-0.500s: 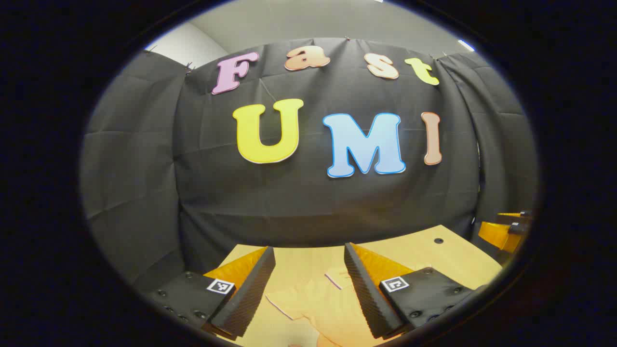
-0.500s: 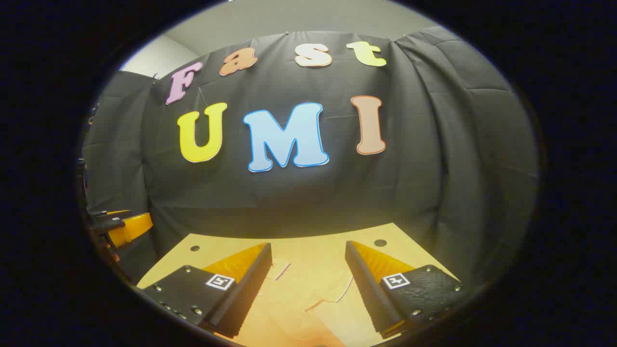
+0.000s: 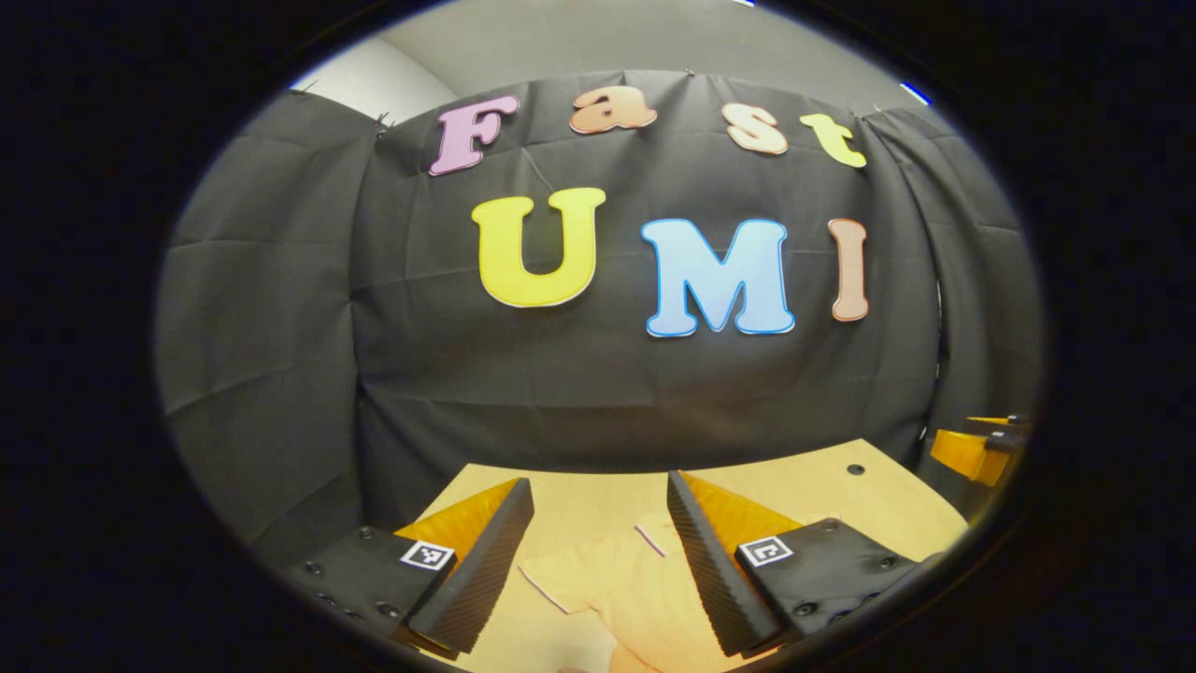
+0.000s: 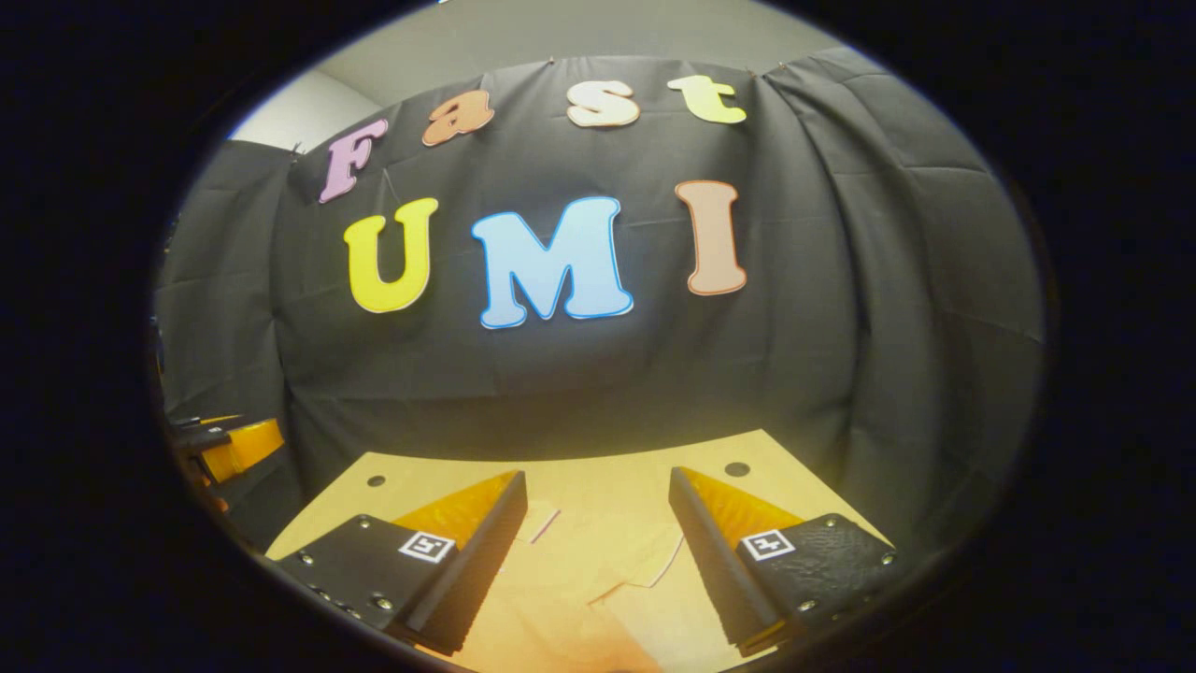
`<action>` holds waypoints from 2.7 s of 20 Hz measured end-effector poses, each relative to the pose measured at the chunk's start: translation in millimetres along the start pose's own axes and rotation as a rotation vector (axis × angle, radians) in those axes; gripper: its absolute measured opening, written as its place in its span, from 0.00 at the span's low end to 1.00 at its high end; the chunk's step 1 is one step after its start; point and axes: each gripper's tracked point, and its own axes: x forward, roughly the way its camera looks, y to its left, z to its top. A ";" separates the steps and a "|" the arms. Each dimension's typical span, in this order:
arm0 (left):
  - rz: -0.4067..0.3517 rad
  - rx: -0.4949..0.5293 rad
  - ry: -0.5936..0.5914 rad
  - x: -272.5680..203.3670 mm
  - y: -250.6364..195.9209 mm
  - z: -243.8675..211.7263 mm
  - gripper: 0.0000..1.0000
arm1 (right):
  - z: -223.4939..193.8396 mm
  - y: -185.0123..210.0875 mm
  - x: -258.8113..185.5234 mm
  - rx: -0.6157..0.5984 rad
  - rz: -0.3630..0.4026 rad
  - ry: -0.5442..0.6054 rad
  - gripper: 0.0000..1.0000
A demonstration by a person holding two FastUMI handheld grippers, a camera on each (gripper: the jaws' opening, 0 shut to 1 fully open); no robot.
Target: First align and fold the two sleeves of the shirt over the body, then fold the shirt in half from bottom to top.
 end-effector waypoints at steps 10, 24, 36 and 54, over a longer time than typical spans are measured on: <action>0.013 -0.002 0.008 -0.3 1.0 -8.2 0.94 | -46.7 -29.4 46.3 -0.019 -0.031 0.143 0.96; 0.089 -0.007 0.074 22.1 34.1 -29.5 0.94 | -216.7 -72.4 151.2 -0.013 -0.103 0.584 0.95; 0.137 -0.002 0.117 33.0 42.8 -37.3 0.94 | -288.7 -89.2 171.5 0.010 -0.150 0.776 0.85; 0.142 -0.010 0.146 43.9 47.7 -48.6 0.94 | -274.9 -74.9 190.0 0.014 -0.109 0.731 0.01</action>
